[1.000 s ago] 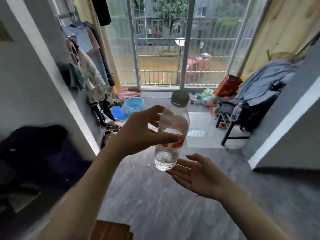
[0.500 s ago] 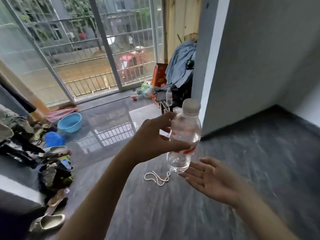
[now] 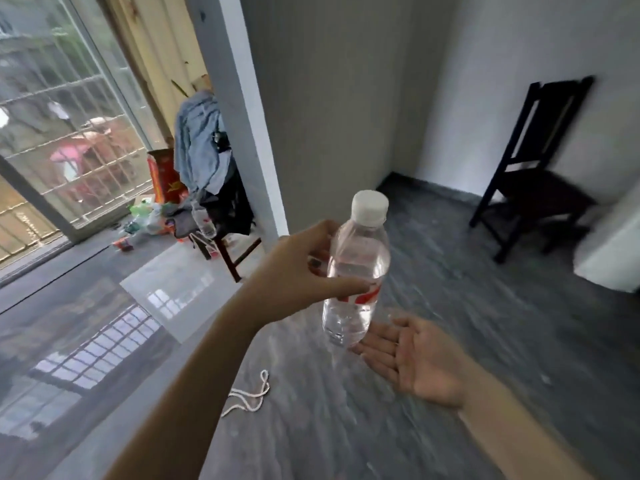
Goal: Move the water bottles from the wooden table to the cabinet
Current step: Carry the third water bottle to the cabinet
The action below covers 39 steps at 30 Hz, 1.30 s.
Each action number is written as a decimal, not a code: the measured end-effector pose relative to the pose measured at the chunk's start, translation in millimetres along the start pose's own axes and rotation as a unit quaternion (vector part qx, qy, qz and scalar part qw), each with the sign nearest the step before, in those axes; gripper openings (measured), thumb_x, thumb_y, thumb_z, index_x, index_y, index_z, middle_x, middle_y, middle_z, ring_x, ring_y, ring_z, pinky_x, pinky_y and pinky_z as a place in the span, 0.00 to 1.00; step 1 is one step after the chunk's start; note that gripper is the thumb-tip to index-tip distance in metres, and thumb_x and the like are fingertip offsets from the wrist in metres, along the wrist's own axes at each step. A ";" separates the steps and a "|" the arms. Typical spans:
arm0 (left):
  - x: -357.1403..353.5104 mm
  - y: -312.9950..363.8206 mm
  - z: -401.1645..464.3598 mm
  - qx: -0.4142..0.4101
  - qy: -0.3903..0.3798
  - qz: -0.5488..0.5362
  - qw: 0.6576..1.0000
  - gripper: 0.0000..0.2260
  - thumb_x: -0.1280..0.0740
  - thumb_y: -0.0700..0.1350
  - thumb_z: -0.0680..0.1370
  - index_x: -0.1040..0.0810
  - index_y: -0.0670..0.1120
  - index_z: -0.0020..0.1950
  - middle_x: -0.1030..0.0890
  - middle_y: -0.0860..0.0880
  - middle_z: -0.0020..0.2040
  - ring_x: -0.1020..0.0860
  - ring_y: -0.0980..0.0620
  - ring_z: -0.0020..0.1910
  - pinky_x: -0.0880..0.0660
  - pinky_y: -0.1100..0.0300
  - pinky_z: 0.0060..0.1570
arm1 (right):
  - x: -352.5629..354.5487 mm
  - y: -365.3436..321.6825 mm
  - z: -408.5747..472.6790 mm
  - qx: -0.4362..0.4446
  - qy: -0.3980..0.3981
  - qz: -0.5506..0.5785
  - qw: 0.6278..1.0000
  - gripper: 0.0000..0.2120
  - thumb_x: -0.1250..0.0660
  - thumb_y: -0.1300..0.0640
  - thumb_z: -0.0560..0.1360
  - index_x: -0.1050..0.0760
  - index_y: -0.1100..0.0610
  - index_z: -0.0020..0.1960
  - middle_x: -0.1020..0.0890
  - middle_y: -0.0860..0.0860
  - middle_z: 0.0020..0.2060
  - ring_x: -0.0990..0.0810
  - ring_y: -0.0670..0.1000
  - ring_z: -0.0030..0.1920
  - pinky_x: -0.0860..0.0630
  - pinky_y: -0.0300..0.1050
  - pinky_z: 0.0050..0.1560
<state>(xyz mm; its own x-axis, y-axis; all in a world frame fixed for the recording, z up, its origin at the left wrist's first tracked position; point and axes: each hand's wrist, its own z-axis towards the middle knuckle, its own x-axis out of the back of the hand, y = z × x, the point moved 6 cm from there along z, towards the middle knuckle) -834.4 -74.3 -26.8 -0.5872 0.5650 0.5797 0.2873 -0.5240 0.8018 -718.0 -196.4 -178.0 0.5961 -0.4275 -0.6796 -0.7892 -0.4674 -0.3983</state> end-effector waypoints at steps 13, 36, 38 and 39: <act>-95.3 58.3 78.8 -0.134 -0.193 -0.063 0.970 0.25 0.21 0.59 0.67 0.23 0.58 0.62 0.16 0.59 0.52 0.17 0.61 0.50 0.18 0.59 0.51 | 64.3 -17.5 -79.7 0.180 0.154 0.118 0.964 0.22 0.40 0.55 0.76 0.22 0.68 0.62 0.18 0.63 0.58 0.18 0.58 0.55 0.20 0.49 0.54; -335.7 252.8 97.4 -0.258 -0.363 -0.071 0.893 0.25 0.25 0.64 0.66 0.24 0.60 0.61 0.16 0.61 0.54 0.19 0.65 0.53 0.22 0.62 0.51 | 227.9 -34.6 -290.3 0.336 0.160 0.253 0.893 0.26 0.39 0.53 0.76 0.27 0.69 0.68 0.21 0.64 0.64 0.22 0.60 0.66 0.23 0.48 0.59; -354.4 271.0 100.9 -0.260 -0.358 -0.071 0.894 0.26 0.27 0.65 0.66 0.24 0.60 0.61 0.16 0.62 0.54 0.19 0.66 0.52 0.24 0.63 0.50 | 244.1 -39.9 -309.1 0.343 0.157 0.253 0.891 0.26 0.38 0.53 0.75 0.27 0.69 0.68 0.20 0.64 0.63 0.20 0.59 0.64 0.22 0.48 0.59; -363.2 278.4 102.2 -0.263 -0.355 -0.068 0.895 0.26 0.27 0.66 0.66 0.24 0.60 0.61 0.16 0.63 0.54 0.19 0.67 0.52 0.24 0.64 0.50 | 251.8 -41.6 -316.7 0.345 0.155 0.254 0.890 0.26 0.38 0.53 0.75 0.27 0.69 0.67 0.20 0.64 0.63 0.19 0.59 0.63 0.21 0.48 0.58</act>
<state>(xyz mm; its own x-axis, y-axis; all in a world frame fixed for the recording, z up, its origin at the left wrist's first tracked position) -463.9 -360.3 0.7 0.0932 0.8106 0.5781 -0.2548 -0.5419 0.8009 -488.5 -529.7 -137.4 0.0646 -0.6917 -0.7193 -0.8073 0.3875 -0.4451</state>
